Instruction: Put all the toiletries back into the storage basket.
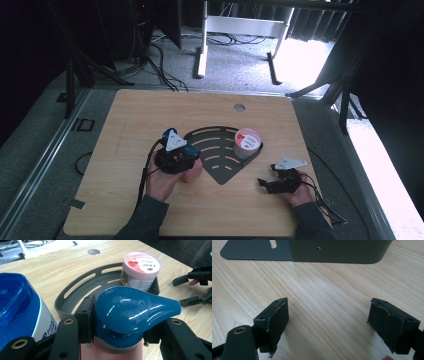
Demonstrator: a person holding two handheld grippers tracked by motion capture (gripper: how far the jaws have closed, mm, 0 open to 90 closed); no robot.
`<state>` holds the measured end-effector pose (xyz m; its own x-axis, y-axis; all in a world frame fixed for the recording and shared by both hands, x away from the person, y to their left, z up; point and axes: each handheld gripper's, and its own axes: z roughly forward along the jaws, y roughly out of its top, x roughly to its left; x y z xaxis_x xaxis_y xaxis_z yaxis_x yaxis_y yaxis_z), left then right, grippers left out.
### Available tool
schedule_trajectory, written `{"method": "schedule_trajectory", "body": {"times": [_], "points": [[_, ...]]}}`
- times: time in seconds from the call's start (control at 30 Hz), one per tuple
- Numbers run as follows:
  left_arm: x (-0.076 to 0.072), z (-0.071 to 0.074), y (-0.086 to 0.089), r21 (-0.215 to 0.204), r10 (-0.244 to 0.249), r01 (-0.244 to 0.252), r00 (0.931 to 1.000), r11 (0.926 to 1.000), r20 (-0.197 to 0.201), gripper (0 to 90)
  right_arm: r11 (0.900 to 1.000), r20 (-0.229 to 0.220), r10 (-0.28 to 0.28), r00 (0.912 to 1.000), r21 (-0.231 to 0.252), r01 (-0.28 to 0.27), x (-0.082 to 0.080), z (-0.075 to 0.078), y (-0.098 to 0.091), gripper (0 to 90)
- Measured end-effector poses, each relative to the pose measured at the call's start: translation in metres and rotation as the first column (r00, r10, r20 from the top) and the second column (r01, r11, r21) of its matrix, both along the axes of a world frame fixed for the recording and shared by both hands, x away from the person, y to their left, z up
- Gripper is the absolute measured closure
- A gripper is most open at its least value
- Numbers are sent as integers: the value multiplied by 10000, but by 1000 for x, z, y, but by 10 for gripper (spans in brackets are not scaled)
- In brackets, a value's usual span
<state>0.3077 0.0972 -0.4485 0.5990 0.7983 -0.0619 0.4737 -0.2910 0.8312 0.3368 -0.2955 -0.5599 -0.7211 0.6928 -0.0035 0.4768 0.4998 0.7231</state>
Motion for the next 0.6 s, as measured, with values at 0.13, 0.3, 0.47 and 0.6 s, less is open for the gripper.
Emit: {"method": "schedule_trajectory", "body": {"times": [0.13, 0.3, 0.47, 0.6], "points": [[-1, 4, -1, -109, -33, 33, 10000, 9999, -4, 527, 10000, 1, -2, 10000, 1, 2, 0, 0, 0, 166], [-1, 10, -3, -110, -108, 109, 9999, 9999, 67, 526, 10000, -9, -8, 10000, 3, 8, 0, 0, 0, 165], [1, 12, -5, -127, -138, 139, 9999, 9998, 101, 527, 10000, -21, -4, 10000, -12, 4, 0, 0, 0, 165], [2, 14, -8, -133, -198, 199, 9998, 9997, 102, 527, 10000, -12, -8, 10000, -2, 8, 0, 0, 0, 165]]}}
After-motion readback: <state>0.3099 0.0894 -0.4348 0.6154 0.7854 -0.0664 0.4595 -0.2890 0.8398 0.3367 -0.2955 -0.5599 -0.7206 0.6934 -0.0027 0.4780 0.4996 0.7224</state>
